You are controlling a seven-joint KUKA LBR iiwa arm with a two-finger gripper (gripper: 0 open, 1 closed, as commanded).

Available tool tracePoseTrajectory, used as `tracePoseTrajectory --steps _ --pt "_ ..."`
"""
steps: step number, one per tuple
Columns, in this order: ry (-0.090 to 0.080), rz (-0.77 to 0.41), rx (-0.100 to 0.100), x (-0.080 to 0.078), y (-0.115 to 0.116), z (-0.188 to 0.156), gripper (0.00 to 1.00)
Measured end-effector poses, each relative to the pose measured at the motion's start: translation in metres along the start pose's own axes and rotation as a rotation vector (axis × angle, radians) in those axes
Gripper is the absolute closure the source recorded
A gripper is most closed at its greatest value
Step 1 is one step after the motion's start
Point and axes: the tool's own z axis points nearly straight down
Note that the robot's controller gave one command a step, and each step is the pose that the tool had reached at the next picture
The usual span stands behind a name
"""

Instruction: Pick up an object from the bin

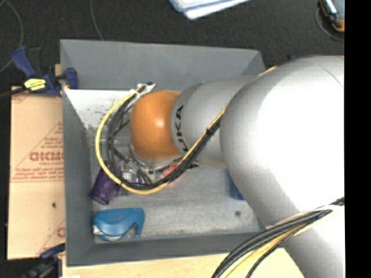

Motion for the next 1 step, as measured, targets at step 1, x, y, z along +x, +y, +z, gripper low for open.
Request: tracePoseTrajectory --steps 1 --pt "0.017 0.080 0.012 0.0105 0.0005 -0.0463 1.00"
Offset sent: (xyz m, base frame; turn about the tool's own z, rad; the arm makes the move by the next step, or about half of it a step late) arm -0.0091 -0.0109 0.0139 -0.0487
